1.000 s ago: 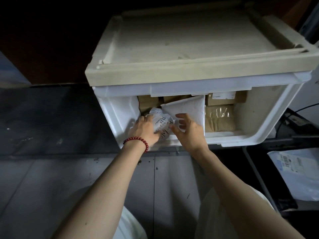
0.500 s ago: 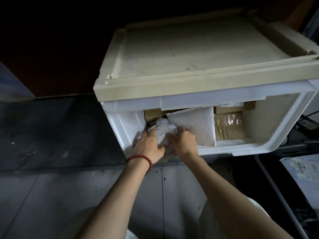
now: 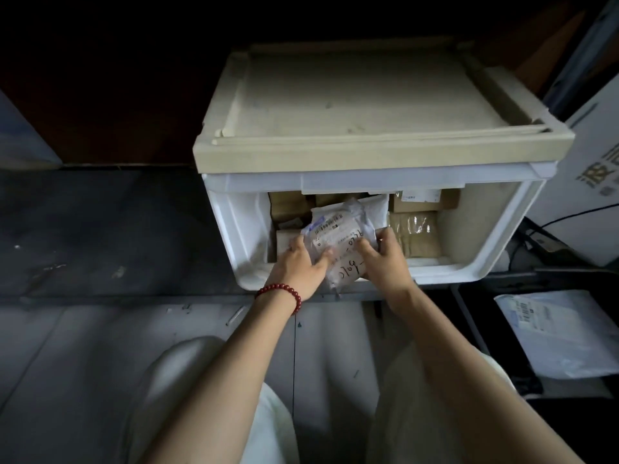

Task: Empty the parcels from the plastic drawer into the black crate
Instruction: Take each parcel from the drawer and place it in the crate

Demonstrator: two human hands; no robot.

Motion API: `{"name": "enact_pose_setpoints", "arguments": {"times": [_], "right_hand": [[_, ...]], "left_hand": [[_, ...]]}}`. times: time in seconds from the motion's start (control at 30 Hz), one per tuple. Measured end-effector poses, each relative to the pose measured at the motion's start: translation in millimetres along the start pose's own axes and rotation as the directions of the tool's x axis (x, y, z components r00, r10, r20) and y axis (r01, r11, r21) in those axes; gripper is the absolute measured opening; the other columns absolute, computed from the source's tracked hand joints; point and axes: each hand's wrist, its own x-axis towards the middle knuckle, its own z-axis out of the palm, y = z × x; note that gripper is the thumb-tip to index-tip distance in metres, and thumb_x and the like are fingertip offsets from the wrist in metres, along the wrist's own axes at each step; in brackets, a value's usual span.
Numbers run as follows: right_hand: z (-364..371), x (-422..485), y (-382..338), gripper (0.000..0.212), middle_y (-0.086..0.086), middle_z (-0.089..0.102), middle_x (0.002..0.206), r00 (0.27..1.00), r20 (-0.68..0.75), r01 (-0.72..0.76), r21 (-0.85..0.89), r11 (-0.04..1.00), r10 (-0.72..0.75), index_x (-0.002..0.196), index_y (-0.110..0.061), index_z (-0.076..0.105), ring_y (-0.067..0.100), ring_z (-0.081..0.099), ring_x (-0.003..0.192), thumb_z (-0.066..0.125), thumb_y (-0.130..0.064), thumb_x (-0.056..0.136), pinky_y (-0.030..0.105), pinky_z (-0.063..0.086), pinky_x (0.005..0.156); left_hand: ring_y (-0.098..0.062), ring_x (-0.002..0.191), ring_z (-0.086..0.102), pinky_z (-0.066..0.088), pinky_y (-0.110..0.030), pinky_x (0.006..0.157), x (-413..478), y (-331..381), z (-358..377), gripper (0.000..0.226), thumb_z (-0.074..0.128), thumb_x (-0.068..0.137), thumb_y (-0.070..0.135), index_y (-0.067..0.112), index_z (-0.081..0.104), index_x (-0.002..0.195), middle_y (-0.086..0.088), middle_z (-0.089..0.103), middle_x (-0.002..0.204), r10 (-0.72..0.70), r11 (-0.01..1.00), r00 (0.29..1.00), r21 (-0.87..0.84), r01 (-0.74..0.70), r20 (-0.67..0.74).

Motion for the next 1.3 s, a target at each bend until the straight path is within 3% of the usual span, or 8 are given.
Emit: {"name": "enact_pose_setpoints", "arguments": {"times": [0.07,0.17,0.33,0.83,1.03,1.17,1.23,1.3], "right_hand": [[-14.4,-9.0,-3.4,0.014,0.022,0.062,0.107,0.997,0.051,-0.062,0.100,0.993,0.057,0.090,-0.016,0.042,0.036,0.065,0.100,0.055,-0.016,0.095,0.056,0.055,0.083],[-34.9,-27.1,-3.5,0.018,0.016,0.065,0.107,0.987,0.140,-0.109,0.223,0.969,0.078,0.094,-0.016,0.042,0.023,0.070,0.089,0.060,-0.012,0.093,0.042,0.060,0.073],[-62.3,-55.8,-0.8,0.048,-0.001,0.069,0.106,0.973,0.223,-0.129,0.318,0.939,0.058,0.116,-0.023,0.043,0.016,0.071,0.090,0.073,-0.004,0.082,0.031,0.058,0.066],[-73.0,-81.8,-0.1,0.035,0.003,0.075,0.099,0.950,0.310,-0.033,0.232,0.972,-0.041,0.112,-0.020,0.058,0.020,0.073,0.089,0.074,-0.012,0.083,0.031,0.059,0.066],[-70.0,-75.0,0.1,0.046,0.002,0.076,0.086,0.988,0.152,-0.058,0.332,0.942,0.008,0.109,-0.025,0.046,0.018,0.073,0.074,0.078,-0.013,0.079,0.031,0.057,0.058],[-67.0,-71.8,-4.7,0.005,0.000,0.070,0.089,0.992,0.110,-0.092,0.325,0.941,0.059,0.097,-0.020,0.062,0.013,0.069,0.073,0.063,-0.022,0.092,0.031,0.057,0.057],[-68.0,-70.2,-8.9,0.023,0.003,0.069,0.101,0.983,0.148,-0.161,0.393,0.905,0.111,0.098,-0.016,0.068,0.019,0.069,0.083,0.046,-0.018,0.100,0.031,0.057,0.055],[-70.5,-68.8,-13.1,0.034,0.005,0.069,0.108,0.969,0.226,-0.205,0.517,0.831,0.098,0.102,-0.012,0.070,0.020,0.070,0.089,0.036,-0.006,0.099,0.031,0.057,0.058]], "left_hand": [[-0.028,0.106,0.062,0.051,-0.033,0.083,-11.1,8.5,-3.2,0.077,0.045,0.090,0.062,0.014,0.025,0.145,-0.009,0.054,0.135,-0.010,0.995,1.000,-0.103,0.009,-0.008],[-0.025,0.112,0.059,0.052,-0.039,0.091,-26.7,19.4,-13.1,0.076,0.065,0.083,0.052,0.011,0.036,0.140,-0.006,0.056,0.132,-0.060,0.910,0.998,-0.410,0.055,0.000],[-0.021,0.098,0.067,0.055,-0.042,0.088,-57.3,23.4,-25.8,0.022,0.078,0.078,0.019,0.017,0.064,0.095,-0.008,0.071,0.108,-0.065,0.683,0.989,-0.717,0.142,0.134],[-0.022,0.105,0.065,0.051,-0.048,0.094,-87.4,21.9,-13.2,0.051,0.078,0.076,0.029,0.018,0.055,0.120,-0.001,0.068,0.115,0.036,0.689,0.995,-0.724,0.045,0.096],[0.004,0.082,0.054,0.045,-0.010,0.060,-85.6,24.6,-9.5,0.062,0.081,0.075,0.025,0.025,0.037,0.118,0.020,0.050,0.096,-0.035,0.731,0.988,-0.678,-0.077,-0.150],[-0.014,0.098,0.061,0.055,-0.033,0.079,-81.7,25.9,-15.0,0.029,0.073,0.082,0.032,0.029,0.056,0.105,0.005,0.060,0.111,-0.011,0.760,0.978,-0.637,-0.129,-0.211],[-0.019,0.101,0.064,0.057,-0.038,0.082,-82.1,27.4,-19.7,0.020,0.064,0.087,0.043,0.028,0.064,0.099,-0.001,0.065,0.112,-0.038,0.732,0.990,-0.678,-0.067,-0.139],[-0.020,0.094,0.068,0.059,-0.038,0.078,-83.3,30.3,-22.6,0.033,0.058,0.089,0.050,0.021,0.065,0.102,-0.005,0.068,0.108,-0.080,0.575,0.996,-0.815,0.068,0.027]]}}
